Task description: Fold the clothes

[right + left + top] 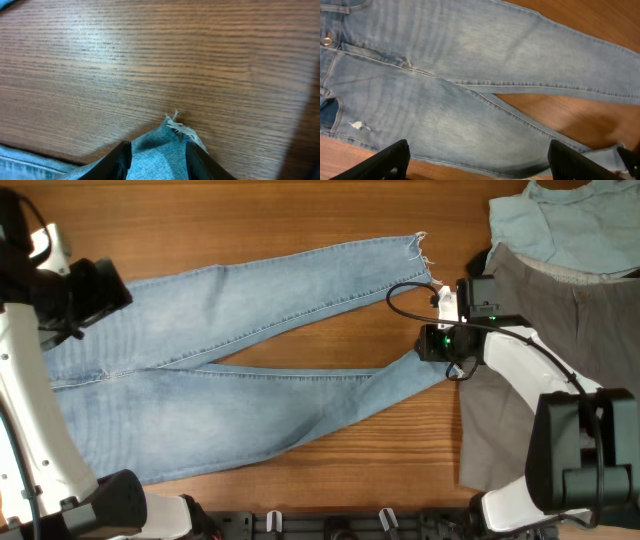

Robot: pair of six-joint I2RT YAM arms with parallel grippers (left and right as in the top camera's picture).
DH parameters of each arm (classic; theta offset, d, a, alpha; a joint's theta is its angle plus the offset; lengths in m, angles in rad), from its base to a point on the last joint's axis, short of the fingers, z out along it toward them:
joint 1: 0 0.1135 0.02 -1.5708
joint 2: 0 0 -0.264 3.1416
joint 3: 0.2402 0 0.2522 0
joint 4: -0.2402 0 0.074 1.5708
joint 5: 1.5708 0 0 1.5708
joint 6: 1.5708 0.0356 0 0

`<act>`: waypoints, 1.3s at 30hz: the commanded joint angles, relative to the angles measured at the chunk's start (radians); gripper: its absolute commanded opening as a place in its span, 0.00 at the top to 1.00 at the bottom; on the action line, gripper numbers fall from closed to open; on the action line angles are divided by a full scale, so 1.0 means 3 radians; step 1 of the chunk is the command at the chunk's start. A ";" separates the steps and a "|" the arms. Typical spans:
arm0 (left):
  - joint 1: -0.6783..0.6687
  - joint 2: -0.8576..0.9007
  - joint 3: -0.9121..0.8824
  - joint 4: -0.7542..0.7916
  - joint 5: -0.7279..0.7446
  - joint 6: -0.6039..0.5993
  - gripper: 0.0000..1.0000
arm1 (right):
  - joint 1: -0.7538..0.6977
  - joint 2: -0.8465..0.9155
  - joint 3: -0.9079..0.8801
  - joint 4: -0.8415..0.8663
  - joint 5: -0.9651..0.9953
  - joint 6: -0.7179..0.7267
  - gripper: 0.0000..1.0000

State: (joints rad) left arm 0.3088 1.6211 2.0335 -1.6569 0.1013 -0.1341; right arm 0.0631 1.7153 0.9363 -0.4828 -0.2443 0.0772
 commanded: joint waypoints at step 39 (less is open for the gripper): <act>0.0121 -0.0014 -0.0015 0.0024 -0.0031 -0.0031 0.00 | 0.0020 -0.0029 0.0186 -0.0562 -0.0037 0.0392 0.42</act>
State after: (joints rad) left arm 0.3397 1.6211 2.0335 -1.6527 0.1009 -0.1368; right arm 0.0711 1.6897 1.0039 -0.6495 -0.2611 0.1692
